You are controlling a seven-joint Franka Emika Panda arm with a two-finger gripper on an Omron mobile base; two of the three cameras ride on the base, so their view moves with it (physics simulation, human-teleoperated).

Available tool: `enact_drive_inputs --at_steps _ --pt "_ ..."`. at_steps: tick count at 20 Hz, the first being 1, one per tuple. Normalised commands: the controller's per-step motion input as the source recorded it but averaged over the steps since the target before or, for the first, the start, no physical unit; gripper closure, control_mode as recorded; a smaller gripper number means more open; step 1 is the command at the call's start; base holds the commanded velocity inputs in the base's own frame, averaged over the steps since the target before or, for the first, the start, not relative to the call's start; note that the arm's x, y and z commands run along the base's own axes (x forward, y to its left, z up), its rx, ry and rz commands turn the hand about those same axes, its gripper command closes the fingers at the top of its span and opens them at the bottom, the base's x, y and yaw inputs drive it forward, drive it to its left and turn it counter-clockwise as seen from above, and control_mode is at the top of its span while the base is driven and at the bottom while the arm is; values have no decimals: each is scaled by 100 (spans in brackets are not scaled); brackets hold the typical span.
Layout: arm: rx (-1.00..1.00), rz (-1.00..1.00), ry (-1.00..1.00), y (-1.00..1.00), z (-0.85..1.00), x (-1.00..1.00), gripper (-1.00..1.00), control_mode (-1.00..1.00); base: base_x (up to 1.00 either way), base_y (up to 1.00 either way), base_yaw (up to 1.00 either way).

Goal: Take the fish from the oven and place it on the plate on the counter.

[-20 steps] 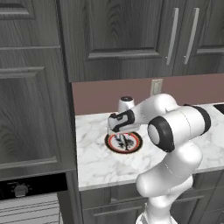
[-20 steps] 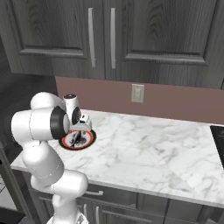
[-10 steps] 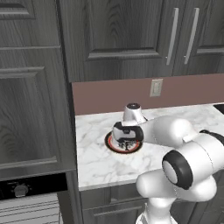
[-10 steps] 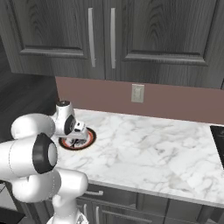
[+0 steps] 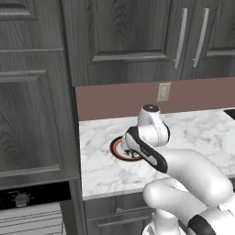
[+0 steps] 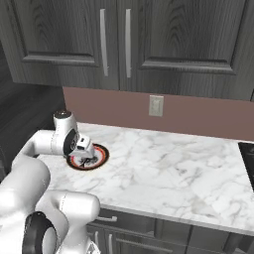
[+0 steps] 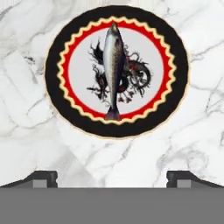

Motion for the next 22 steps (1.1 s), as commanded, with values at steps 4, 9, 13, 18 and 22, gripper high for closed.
enact_drive_inputs --at_steps 4,9,13,18,22 --pt "2 0 0 -6 92 -32 -100 -100 0 0 0" --pt "3 0 0 -16 85 -52 -100 -100 0 0 0" --pt "6 0 0 -30 74 -65 -100 -100 0 0 0" --pt "5 0 -2 -39 61 -57 -100 -100 0 0 0" --pt "4 0 -10 -34 47 -65 -100 -100 0 0 0"
